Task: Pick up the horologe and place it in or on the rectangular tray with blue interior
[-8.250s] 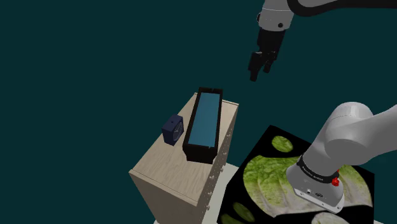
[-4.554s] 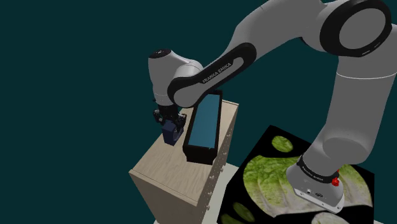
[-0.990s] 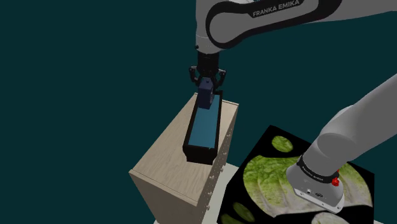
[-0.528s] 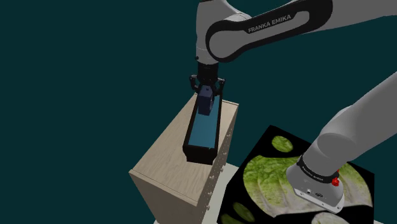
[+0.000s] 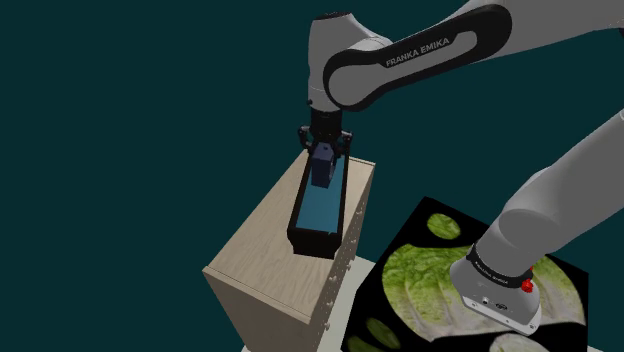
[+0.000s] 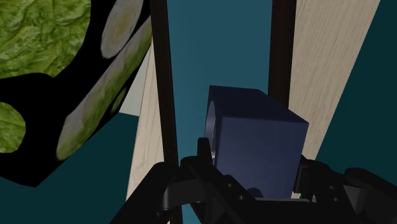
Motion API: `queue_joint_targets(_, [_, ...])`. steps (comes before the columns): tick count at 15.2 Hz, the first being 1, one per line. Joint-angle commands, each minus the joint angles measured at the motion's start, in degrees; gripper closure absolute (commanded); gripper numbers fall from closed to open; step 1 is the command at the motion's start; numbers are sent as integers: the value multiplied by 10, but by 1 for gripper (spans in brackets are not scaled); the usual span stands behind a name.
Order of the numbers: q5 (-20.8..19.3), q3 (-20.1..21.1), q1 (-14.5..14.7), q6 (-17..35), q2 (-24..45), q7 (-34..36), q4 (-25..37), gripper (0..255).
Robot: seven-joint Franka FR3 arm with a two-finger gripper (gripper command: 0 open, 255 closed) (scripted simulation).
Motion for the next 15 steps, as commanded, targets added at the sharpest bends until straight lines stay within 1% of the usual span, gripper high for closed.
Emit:
queue_joint_targets(1, [0, 0, 0, 1, 0, 0, 0, 255])
queue_joint_targets(3, [0, 0, 0, 1, 0, 0, 0, 255])
queue_joint_targets(4, [0, 0, 0, 1, 0, 0, 0, 0])
queue_joint_targets(9, [0, 0, 0, 1, 0, 0, 0, 0])
queue_joint_targets(13, [5, -7, 0, -74, -22, -5, 54, 0])
queue_joint_targets(15, [5, -8, 0, -74, -22, -5, 54, 0])
